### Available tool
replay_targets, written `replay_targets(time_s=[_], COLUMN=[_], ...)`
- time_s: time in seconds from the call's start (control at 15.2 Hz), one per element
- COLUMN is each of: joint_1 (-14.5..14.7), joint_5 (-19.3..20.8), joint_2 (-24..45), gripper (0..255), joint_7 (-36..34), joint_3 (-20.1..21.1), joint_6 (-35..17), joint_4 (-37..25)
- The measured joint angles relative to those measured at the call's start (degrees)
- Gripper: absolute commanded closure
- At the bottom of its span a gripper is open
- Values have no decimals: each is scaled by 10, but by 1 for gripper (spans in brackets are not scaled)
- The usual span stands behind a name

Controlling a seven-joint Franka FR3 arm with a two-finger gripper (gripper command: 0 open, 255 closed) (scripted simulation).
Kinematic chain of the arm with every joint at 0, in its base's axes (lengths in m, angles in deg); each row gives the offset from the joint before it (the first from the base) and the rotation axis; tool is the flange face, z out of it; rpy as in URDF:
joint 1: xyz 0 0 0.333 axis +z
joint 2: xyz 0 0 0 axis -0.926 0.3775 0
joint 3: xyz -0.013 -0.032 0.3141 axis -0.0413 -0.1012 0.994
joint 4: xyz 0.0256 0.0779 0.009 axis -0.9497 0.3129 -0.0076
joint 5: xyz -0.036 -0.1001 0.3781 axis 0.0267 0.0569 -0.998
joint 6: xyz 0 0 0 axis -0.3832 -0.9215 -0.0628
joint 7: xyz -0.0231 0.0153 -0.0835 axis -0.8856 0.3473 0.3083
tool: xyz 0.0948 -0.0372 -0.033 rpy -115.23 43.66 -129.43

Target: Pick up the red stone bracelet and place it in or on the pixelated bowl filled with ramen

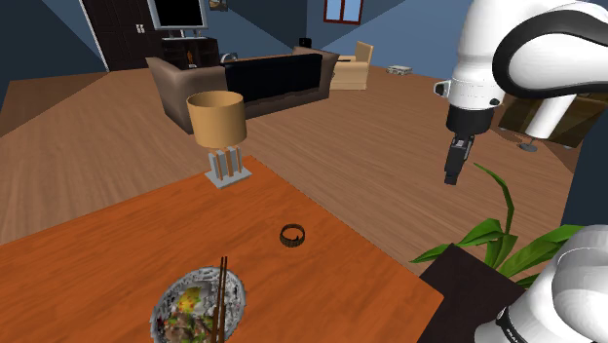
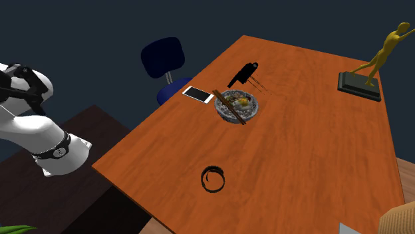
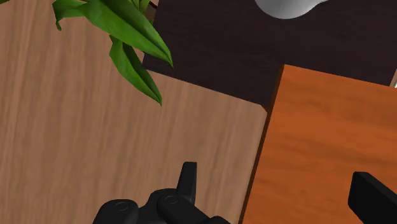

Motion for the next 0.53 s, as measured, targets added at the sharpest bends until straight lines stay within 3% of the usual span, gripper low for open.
replay_targets(time_s=[0.13,0.53], joint_1=[1,14], joint_5=[-3,-34], joint_2=[5,84], gripper=[0,0], joint_7=[-4,-41], joint_3=[3,32], joint_6=[-7,-103], joint_4=[2,15])
